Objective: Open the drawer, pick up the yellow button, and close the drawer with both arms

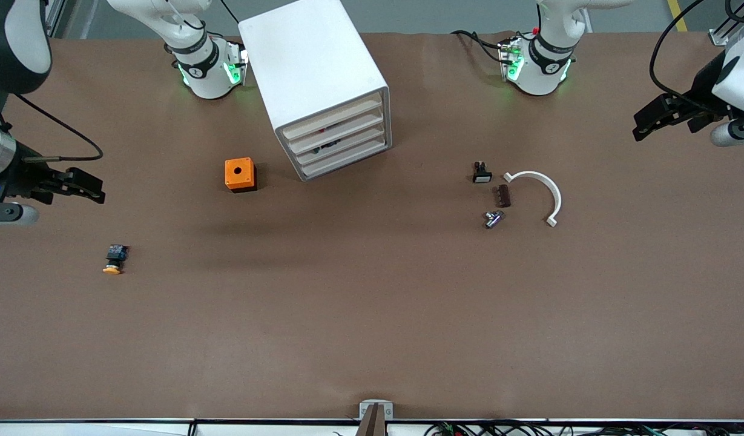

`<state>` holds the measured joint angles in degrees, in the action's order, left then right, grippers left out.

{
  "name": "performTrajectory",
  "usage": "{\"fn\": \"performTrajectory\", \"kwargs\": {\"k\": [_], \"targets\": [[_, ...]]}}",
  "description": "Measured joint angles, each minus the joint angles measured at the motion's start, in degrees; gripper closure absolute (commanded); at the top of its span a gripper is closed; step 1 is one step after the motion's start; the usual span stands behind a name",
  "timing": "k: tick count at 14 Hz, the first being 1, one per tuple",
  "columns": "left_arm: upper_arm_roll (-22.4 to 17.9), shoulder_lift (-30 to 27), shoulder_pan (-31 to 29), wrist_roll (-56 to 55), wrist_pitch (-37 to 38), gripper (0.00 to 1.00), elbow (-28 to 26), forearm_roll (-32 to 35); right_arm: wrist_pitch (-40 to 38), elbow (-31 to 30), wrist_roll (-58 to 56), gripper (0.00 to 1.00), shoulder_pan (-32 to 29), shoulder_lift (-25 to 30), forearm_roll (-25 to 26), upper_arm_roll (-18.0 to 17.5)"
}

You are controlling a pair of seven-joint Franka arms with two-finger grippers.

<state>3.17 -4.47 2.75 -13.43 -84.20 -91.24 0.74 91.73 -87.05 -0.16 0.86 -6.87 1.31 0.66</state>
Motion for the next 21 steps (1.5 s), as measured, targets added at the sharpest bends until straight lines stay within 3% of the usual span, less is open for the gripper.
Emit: {"fn": "performTrajectory", "kwargs": {"k": [7,21], "targets": [[-0.1,0.5,0.3,1.6,-2.1,0.0,-0.4,0.0,-5.5,5.3,0.0,0.0,-0.3,0.0,-1.0,1.0],[-0.3,0.8,0.3,2.8,-2.8,0.0,-0.4,0.0,-5.9,5.5,-0.1,0.0,-1.3,0.0,-1.0,0.7]]}}
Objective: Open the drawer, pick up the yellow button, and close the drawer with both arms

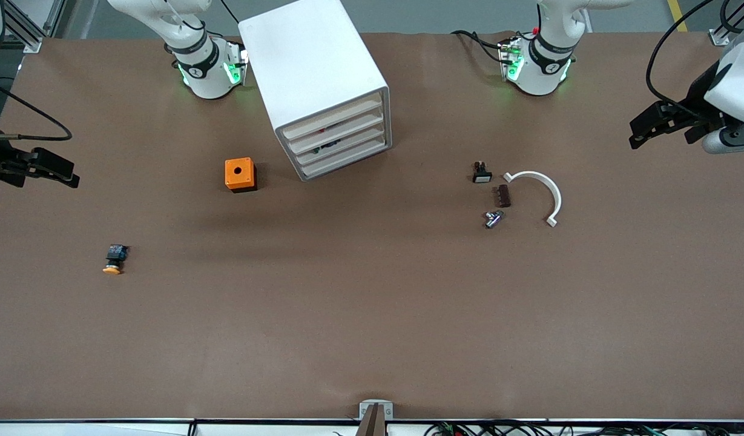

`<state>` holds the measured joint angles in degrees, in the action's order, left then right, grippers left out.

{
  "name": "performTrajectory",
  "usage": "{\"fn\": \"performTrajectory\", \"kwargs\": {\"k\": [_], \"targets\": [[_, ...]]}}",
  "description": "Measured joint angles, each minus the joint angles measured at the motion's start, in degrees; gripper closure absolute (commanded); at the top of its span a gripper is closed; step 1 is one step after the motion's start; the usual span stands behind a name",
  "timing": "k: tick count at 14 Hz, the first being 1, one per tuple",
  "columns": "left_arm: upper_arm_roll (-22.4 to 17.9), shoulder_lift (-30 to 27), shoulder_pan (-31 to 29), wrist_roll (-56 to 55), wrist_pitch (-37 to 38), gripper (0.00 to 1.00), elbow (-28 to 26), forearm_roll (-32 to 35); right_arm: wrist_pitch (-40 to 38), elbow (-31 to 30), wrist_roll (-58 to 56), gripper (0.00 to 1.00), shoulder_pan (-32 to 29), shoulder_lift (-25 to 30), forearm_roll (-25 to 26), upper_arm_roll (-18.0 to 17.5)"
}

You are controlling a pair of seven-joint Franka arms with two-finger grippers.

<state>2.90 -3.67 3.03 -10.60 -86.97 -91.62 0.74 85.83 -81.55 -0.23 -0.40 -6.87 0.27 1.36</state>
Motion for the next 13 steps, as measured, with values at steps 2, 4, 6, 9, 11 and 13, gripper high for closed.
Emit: {"fn": "performTrajectory", "kwargs": {"k": [2,4,6,9,11,13], "targets": [[0.0,0.1,0.0,0.0,0.0,0.0,0.0,0.0,0.0,0.0,0.0,0.0,0.0,0.0,0.0,0.0],[0.0,0.1,0.0,0.0,0.0,0.0,0.0,0.0,0.0,0.0,0.0,0.0,0.0,0.0,0.0,0.0],[0.0,0.1,0.0,0.0,0.0,0.0,0.0,0.0,0.0,0.0,0.0,0.0,0.0,0.0,0.0,0.0],[0.0,0.3,0.0,0.0,-0.5,0.0,0.0,0.0,0.0,0.0,0.0,0.0,0.0,0.0,0.0,0.0],[0.0,0.9,0.0,0.0,-1.7,0.0,0.0,0.0,0.0,0.0,0.0,0.0,0.0,0.0,0.0,0.0],[0.0,1.5,0.0,0.0,-3.0,0.0,0.0,0.0,0.0,0.0,0.0,0.0,0.0,0.0,0.0,0.0]]}}
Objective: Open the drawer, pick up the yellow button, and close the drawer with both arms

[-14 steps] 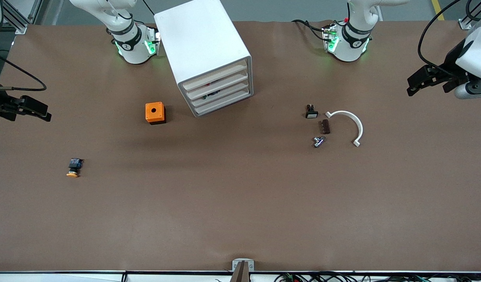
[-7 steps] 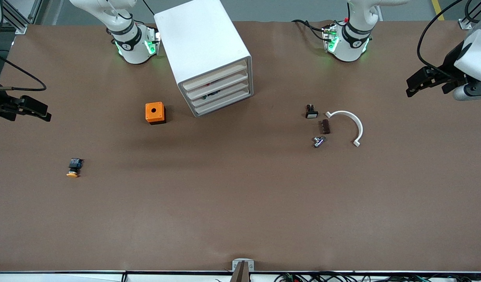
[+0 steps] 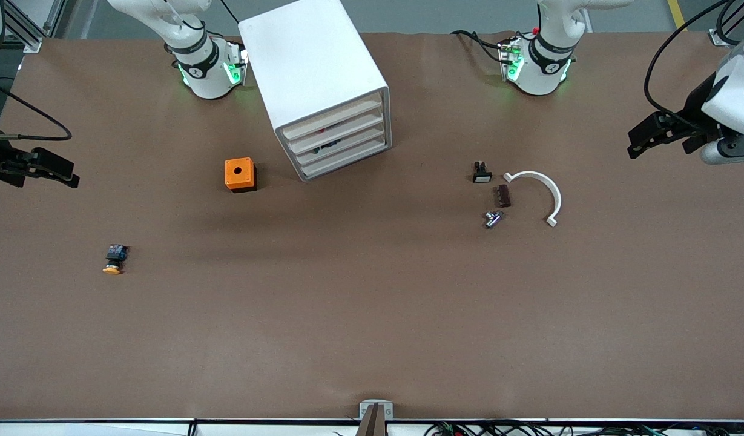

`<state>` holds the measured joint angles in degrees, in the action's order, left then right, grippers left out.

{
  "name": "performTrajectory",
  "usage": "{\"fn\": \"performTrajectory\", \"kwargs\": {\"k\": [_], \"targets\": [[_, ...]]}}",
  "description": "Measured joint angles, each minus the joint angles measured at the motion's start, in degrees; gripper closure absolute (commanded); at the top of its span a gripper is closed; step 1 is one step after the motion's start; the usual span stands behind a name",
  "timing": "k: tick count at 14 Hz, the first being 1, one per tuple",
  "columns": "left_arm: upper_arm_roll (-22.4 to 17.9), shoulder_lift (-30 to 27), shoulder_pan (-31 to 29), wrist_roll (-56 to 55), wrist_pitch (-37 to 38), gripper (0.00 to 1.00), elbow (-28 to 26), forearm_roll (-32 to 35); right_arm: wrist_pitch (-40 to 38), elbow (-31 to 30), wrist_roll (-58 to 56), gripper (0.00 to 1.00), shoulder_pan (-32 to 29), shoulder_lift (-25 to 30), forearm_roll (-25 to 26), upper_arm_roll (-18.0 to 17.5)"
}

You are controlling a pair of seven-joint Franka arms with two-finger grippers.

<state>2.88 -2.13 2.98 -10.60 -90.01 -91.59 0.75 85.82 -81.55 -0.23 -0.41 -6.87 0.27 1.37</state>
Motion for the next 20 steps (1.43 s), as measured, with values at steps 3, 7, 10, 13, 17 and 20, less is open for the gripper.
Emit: {"fn": "performTrajectory", "kwargs": {"k": [3,7,10,13,17,20], "targets": [[0.0,0.5,0.0,0.0,-0.5,0.0,0.0,0.0,0.0,0.0,0.0,0.0,0.0,0.0,0.0,0.0],[0.0,0.5,0.1,0.0,-0.5,0.0,0.0,0.0,0.0,0.0,0.0,0.0,0.0,0.0,0.0,0.0],[0.0,0.5,0.1,0.0,-0.5,0.0,0.1,0.0,0.0,0.0,0.0,0.0,0.0,0.0,0.0,0.0],[-0.2,0.5,0.0,0.0,0.4,0.0,1.4,0.0,0.0,0.0,0.0,0.0,0.0,0.0,0.0,0.0],[-0.3,0.5,0.0,0.0,2.0,0.0,2.2,0.0,0.0,0.0,0.0,0.0,0.0,0.0,0.0,0.0],[-0.2,0.8,0.2,0.0,3.3,0.0,2.2,0.2,0.0,0.0,0.0,0.0,0.0,0.0,0.0,0.0]]}}
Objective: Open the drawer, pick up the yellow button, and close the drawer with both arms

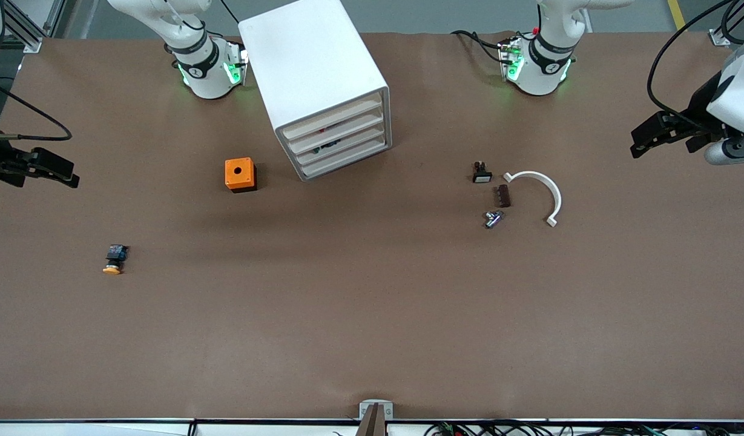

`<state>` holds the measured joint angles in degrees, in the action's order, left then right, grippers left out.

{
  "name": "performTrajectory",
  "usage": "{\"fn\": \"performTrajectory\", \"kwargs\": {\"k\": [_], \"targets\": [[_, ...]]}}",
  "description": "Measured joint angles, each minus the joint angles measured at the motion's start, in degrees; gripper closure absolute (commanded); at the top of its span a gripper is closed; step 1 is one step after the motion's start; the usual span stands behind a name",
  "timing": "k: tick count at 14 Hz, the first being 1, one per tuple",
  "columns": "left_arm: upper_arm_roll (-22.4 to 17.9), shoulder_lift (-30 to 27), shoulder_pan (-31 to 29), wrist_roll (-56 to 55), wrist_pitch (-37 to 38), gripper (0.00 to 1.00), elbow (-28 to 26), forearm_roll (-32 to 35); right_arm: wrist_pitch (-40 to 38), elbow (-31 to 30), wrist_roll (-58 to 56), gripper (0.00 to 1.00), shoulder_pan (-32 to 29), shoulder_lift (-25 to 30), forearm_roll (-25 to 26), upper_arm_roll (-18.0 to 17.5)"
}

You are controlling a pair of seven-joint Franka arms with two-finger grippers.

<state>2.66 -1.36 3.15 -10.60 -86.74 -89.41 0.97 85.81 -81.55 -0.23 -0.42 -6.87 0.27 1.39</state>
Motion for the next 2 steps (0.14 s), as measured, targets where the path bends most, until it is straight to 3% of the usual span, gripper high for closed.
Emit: {"fn": "performTrajectory", "kwargs": {"k": [2], "targets": [[0.1,0.1,0.1,0.0,0.9,0.0,0.0,0.1,0.0,0.0,0.0,0.0,0.0,0.0,0.0,0.0]]}}
